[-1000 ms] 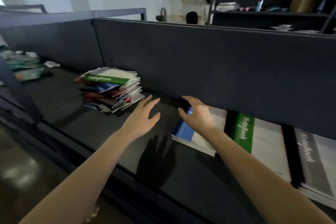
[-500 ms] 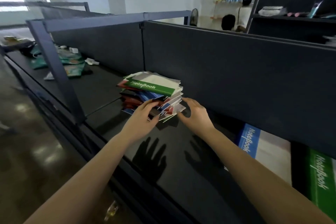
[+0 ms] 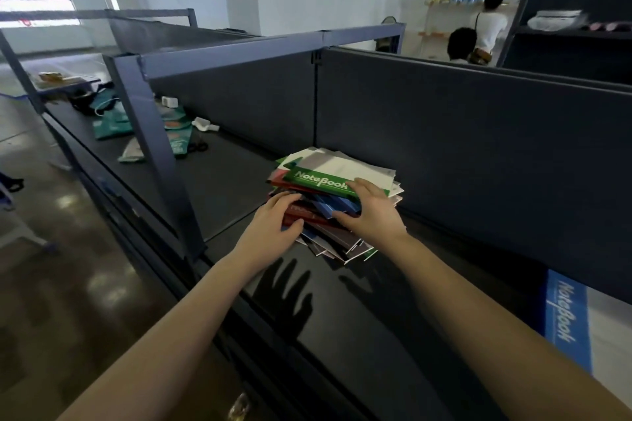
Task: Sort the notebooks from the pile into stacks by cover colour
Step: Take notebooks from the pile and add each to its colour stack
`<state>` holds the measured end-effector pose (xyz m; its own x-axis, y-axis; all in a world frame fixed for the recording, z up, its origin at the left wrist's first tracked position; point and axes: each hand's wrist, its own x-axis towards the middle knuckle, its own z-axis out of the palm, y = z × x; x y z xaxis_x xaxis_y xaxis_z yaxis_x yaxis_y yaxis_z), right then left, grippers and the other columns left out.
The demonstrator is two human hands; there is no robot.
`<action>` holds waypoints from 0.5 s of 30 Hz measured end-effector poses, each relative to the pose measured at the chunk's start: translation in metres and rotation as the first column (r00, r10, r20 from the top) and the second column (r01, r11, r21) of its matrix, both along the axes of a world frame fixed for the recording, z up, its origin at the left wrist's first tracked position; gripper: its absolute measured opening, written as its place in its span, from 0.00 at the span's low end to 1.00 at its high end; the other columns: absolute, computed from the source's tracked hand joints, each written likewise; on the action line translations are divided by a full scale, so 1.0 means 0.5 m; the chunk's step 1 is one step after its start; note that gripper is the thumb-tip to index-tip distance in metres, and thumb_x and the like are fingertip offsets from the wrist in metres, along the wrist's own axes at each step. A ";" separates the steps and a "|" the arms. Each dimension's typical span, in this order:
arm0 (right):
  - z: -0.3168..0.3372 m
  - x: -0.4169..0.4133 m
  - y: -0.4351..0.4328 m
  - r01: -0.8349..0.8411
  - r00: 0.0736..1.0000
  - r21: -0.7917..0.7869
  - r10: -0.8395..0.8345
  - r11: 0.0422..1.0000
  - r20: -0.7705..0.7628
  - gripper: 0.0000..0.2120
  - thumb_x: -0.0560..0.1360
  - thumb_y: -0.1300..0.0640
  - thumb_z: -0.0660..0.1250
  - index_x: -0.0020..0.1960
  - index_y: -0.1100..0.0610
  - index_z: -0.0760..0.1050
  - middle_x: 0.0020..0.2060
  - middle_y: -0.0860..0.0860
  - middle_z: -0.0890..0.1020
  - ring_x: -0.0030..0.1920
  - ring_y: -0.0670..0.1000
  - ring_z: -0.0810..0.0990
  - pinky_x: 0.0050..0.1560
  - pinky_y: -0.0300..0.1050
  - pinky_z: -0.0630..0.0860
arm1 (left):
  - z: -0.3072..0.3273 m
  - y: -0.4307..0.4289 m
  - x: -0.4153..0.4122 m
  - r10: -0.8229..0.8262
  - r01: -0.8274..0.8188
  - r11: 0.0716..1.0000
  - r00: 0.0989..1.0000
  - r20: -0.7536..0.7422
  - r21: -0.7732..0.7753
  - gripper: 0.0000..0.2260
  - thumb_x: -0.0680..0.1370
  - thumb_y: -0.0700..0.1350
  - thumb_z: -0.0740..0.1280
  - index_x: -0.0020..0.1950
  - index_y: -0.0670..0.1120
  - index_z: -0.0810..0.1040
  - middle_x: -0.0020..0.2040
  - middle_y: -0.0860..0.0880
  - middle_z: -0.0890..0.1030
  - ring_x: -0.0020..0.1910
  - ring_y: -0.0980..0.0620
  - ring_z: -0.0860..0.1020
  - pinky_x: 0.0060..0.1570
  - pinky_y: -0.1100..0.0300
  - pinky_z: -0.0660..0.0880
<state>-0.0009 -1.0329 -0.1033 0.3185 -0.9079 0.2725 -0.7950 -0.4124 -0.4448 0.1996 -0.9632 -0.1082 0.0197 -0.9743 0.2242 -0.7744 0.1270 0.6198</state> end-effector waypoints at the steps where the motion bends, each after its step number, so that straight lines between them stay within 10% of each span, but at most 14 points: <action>1: 0.002 0.003 -0.009 0.022 1.000 0.012 -0.022 1.000 -0.013 0.33 0.73 0.43 0.68 0.74 0.53 0.63 0.73 0.52 0.64 0.72 0.54 0.63 0.71 0.47 0.61 | -0.001 -0.006 0.007 -0.004 0.004 1.000 1.000 -0.002 0.009 0.22 0.80 0.47 0.63 0.73 0.52 0.65 0.73 0.52 0.65 0.71 0.50 0.64 0.70 0.56 0.61; 15: 0.011 0.021 -0.058 0.175 0.979 -0.113 -0.185 0.978 -0.089 0.18 0.77 0.40 0.60 0.63 0.46 0.76 0.55 0.48 0.82 0.54 0.53 0.79 0.46 0.44 0.73 | -0.027 -0.053 0.059 -0.022 0.023 1.000 0.994 -0.107 0.017 0.20 0.80 0.44 0.63 0.72 0.50 0.66 0.69 0.49 0.69 0.65 0.54 0.68 0.59 0.64 0.63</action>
